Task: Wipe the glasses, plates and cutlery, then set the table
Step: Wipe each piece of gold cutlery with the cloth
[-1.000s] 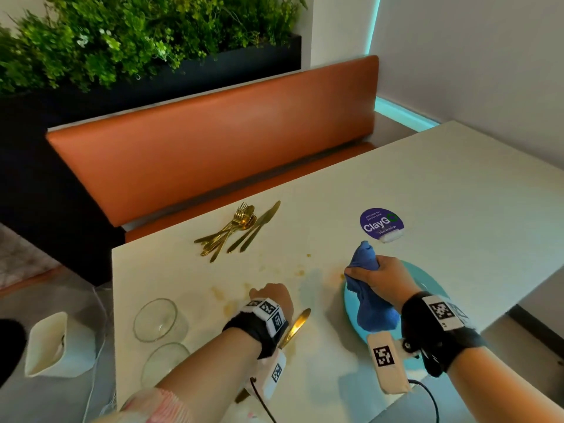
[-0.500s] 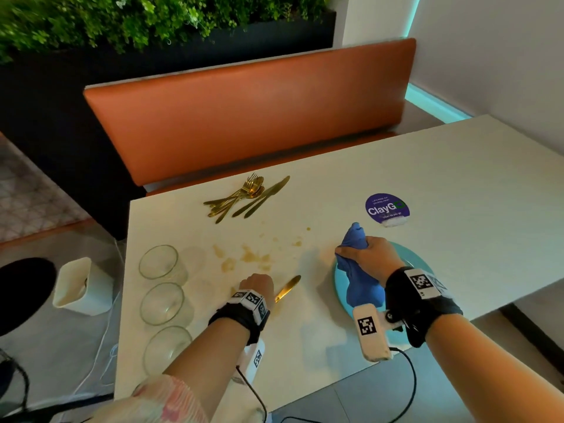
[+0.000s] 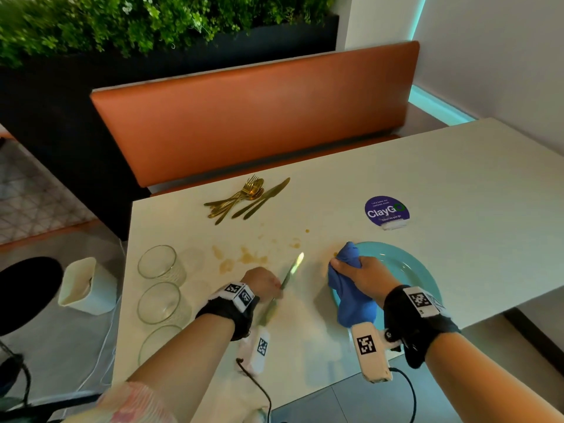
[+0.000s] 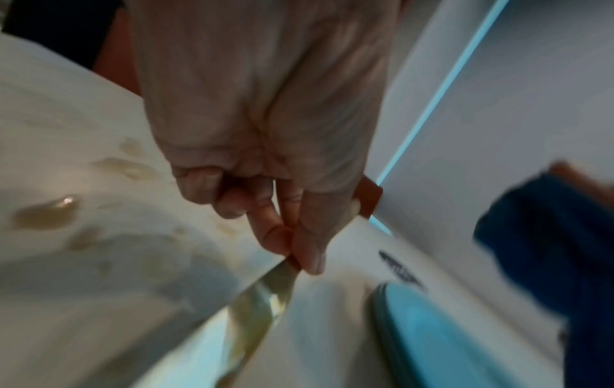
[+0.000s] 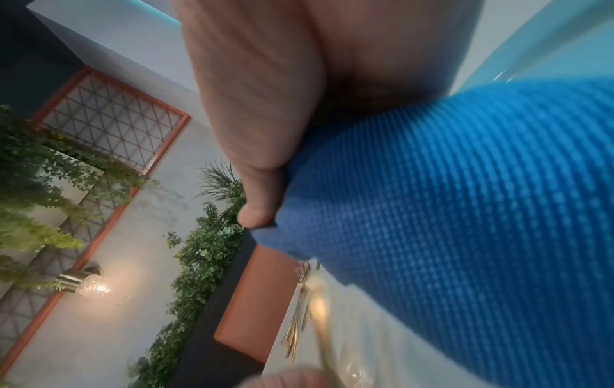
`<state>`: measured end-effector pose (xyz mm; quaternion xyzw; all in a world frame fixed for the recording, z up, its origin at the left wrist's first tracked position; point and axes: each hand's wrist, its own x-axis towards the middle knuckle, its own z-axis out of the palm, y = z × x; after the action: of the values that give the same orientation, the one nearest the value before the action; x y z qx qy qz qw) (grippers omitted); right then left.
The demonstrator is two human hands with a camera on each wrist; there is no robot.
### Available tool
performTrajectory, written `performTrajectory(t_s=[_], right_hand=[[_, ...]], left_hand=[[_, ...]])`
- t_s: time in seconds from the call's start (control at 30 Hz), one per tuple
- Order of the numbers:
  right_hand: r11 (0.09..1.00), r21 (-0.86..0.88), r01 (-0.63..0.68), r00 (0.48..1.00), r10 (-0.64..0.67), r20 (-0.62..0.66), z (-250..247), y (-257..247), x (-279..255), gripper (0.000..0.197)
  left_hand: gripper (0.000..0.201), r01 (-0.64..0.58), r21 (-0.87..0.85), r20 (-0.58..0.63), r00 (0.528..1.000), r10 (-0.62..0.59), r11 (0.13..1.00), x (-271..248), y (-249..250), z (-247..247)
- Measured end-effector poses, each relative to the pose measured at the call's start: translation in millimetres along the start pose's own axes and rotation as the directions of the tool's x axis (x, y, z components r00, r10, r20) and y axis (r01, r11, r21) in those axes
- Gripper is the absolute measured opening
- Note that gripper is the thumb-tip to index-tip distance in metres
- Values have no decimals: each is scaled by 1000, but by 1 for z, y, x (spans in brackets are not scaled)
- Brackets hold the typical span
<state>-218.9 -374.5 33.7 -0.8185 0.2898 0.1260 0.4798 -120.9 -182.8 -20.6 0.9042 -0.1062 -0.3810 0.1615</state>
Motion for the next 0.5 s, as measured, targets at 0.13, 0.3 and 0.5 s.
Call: performTrajectory(t_s=[0.13,0.3,0.5], right_hand=[[1000,-6,23,994,-23,105,7,-8,-2,41],[992,-29,126,978,-119,171,20,-35,-5,38],[988,37,147,988,-149,48,42,-55,7,37]], left_hand=[[24,-116,-444,-120,990,70,888,-18,26,-29],[13,-242,-593,-173,970,171,768,-30,51,-48],[9,-315,-642,-265,947,183,699,-32,60,-59]])
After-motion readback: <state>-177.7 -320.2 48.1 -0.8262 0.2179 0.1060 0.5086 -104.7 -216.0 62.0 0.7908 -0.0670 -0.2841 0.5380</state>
